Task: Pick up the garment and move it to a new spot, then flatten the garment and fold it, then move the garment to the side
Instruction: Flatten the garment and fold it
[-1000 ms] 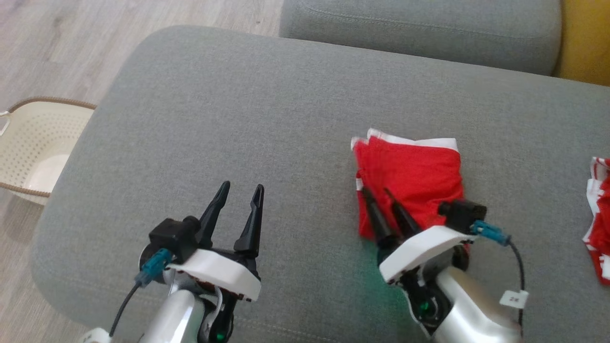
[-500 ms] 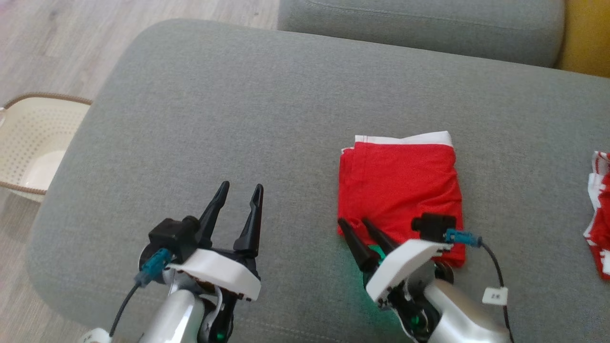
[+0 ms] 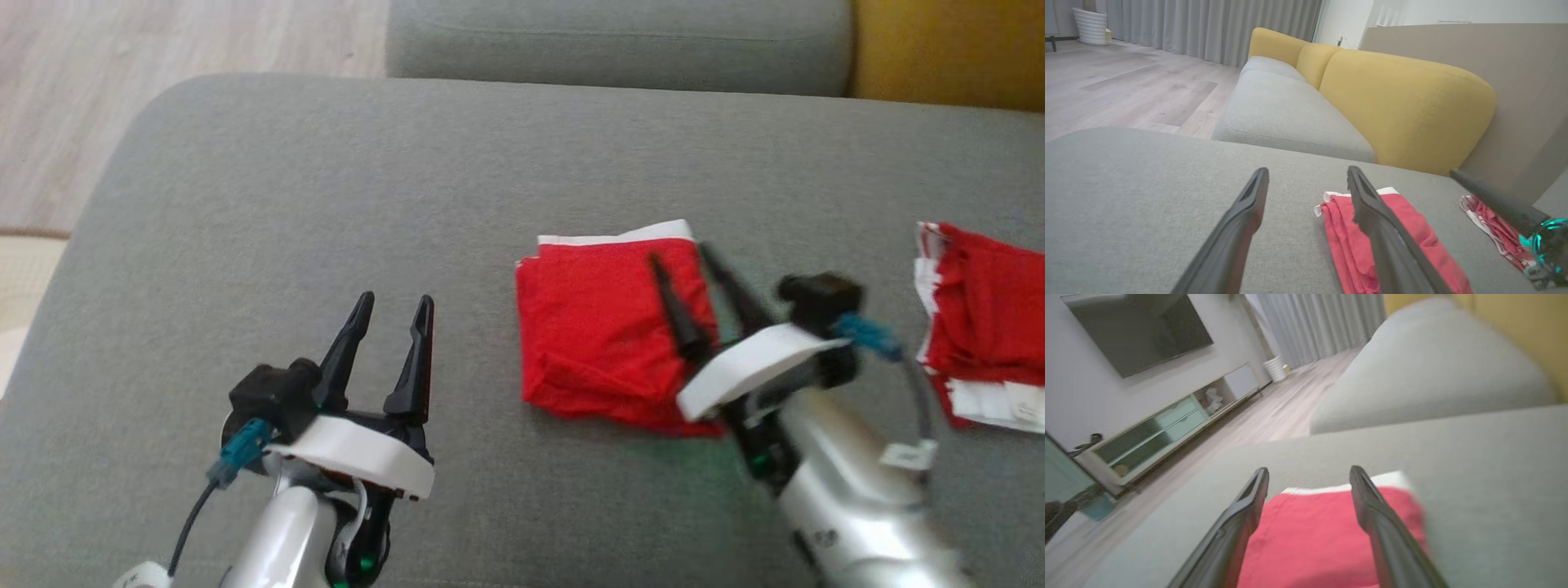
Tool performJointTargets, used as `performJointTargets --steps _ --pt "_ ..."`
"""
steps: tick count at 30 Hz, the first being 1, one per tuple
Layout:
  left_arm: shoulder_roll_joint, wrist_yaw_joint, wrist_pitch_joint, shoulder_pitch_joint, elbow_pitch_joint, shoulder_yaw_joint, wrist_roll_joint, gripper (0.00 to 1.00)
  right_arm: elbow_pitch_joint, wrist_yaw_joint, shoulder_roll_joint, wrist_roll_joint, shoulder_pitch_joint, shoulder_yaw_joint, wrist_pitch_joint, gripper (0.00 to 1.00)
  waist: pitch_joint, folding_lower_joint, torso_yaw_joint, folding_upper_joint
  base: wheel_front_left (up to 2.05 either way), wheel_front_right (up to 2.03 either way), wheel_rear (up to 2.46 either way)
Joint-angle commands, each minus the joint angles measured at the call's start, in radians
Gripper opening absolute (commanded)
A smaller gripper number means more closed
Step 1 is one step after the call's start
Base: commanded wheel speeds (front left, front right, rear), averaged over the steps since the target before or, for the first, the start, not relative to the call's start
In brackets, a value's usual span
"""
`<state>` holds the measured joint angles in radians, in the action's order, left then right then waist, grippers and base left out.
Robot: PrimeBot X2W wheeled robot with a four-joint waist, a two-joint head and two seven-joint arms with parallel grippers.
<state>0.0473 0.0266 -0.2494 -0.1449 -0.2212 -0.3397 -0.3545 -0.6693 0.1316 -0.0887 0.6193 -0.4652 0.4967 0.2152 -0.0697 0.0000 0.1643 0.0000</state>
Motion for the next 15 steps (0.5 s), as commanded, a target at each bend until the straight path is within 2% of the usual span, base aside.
performJointTargets --steps 1,5,10,15 --pt "0.003 -0.003 -0.012 -0.042 0.039 0.036 -0.004 1.00 0.042 -0.001 -0.010 -0.028 -0.021 -0.010 0.017 1.00 0.009 0.0000 -0.021 0.0000 0.00 0.00 0.00" --pt "0.003 -0.004 -0.012 -0.043 0.050 0.038 -0.003 1.00 0.145 -0.001 -0.056 -0.221 0.043 -0.157 0.028 1.00 0.012 0.0000 -0.049 0.0000 0.00 0.00 0.00" --pt "0.003 -0.003 -0.012 -0.035 0.056 0.045 -0.002 1.00 0.319 -0.001 -0.046 -0.407 0.192 -0.341 0.021 1.00 0.010 0.0000 -0.075 0.0000 0.00 0.00 0.00" --pt "0.003 0.001 -0.012 -0.014 0.040 0.044 -0.004 1.00 0.460 -0.001 -0.001 -0.502 0.324 -0.448 -0.004 1.00 0.013 0.0000 -0.088 0.0000 0.00 0.00 0.00"
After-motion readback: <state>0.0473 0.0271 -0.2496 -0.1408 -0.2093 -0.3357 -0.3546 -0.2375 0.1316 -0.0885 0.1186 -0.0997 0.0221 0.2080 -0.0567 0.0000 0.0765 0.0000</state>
